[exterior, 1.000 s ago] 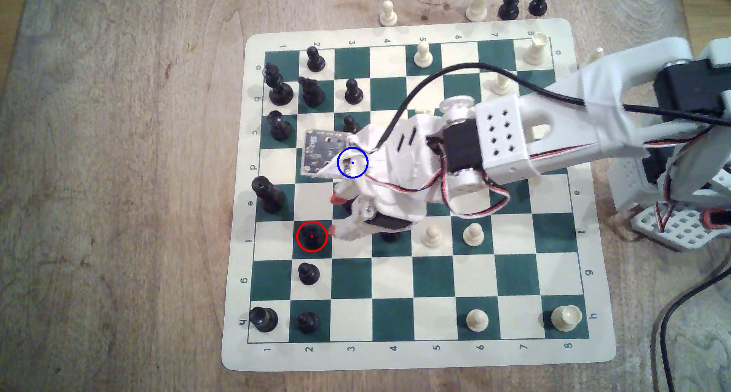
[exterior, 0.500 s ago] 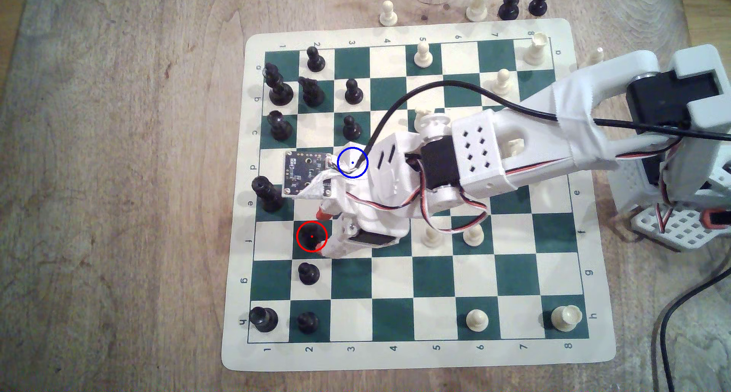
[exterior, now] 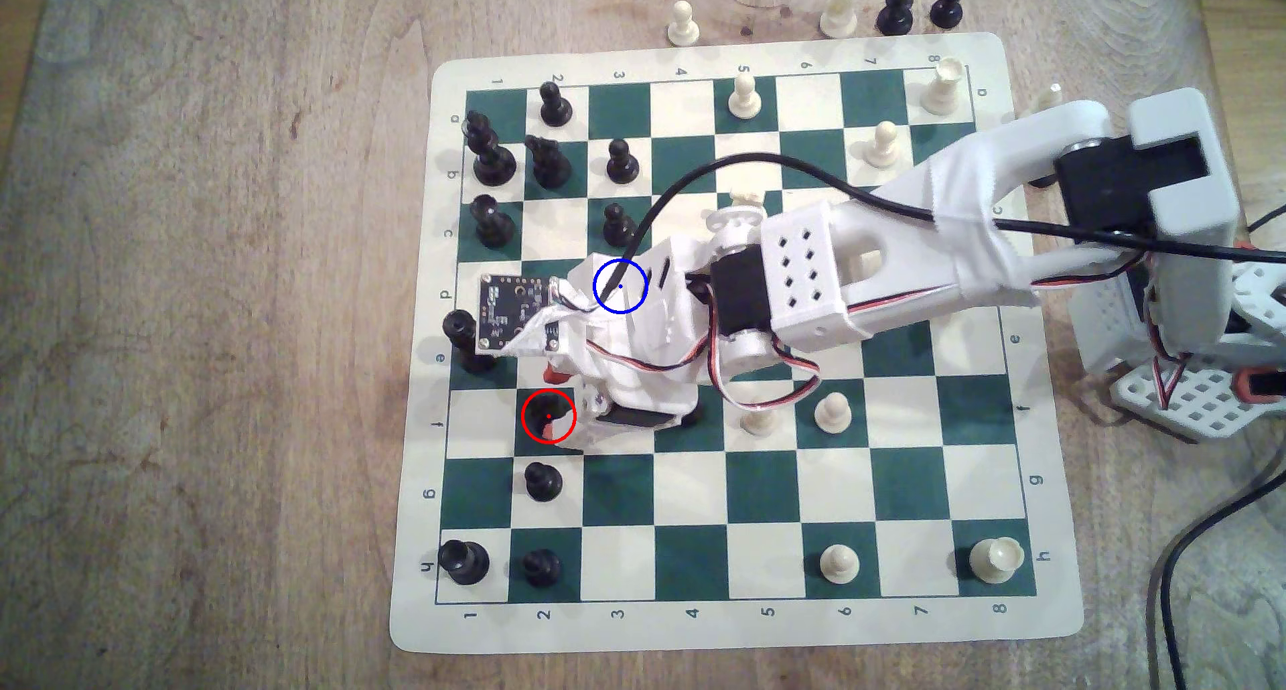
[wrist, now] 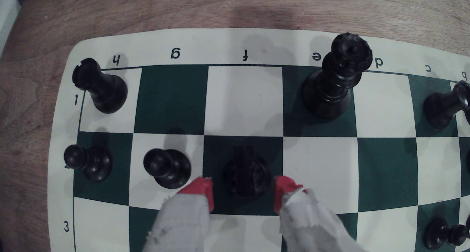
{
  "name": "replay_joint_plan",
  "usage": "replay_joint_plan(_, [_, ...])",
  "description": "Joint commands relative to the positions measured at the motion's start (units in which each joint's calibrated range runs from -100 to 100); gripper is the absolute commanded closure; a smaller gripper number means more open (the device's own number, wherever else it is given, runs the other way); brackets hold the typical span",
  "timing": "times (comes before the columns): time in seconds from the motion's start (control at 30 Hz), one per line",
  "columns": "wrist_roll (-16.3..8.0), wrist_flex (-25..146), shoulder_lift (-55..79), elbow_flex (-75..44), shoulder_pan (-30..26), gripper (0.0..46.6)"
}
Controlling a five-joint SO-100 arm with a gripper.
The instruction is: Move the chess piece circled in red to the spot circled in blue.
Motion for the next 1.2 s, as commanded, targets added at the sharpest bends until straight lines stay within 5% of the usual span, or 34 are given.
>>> replay_joint_plan(0.0, [-0.24, -1.73, -1.20, -5.17, -0.66, 34.2])
replay_joint_plan(0.47, [-1.03, -2.30, 1.43, -9.16, -1.53, 37.0])
replay_joint_plan(0.67, [-0.68, -1.48, 1.26, -8.80, -1.60, 46.1])
replay_joint_plan(1.17, [-0.93, 8.26, -6.38, -17.41, 0.82, 46.4])
